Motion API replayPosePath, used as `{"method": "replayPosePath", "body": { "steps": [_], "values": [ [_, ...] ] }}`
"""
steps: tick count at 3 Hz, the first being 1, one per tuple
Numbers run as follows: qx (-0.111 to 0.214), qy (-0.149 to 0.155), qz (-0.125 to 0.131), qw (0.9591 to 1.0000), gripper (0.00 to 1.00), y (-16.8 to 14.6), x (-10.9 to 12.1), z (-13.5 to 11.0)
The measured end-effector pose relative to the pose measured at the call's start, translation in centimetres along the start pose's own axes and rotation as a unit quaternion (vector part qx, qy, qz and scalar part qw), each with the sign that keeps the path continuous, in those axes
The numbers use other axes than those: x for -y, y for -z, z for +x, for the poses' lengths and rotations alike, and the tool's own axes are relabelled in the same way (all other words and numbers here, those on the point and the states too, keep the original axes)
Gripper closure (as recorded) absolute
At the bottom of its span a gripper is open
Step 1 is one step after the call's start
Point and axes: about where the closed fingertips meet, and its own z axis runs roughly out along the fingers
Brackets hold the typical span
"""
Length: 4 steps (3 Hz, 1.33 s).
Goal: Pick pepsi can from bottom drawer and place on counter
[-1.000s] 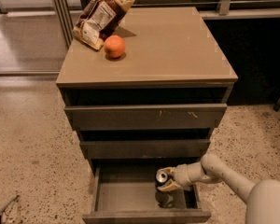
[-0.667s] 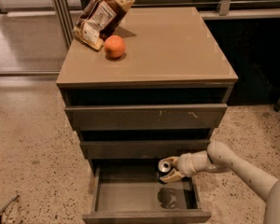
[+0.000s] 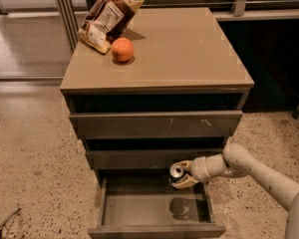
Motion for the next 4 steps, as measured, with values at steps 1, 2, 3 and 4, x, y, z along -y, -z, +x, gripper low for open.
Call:
{"method": "replayPosePath", "body": {
  "steps": [1,2,3,4],
  "values": [
    [0.005,0.011,0.002,0.9999,1.0,1.8,-0.8,-3.8],
    [0.006,0.016,0.023,0.9996,1.0,5.3,-2.7,-11.0],
    [-0.005,0.011,0.024,0.9996,1.0,7.8,-6.6,-18.9],
    [-0.038,0.027,0.038,0.9982,1.0,11.3,-7.7,-26.3]
  ]
}}
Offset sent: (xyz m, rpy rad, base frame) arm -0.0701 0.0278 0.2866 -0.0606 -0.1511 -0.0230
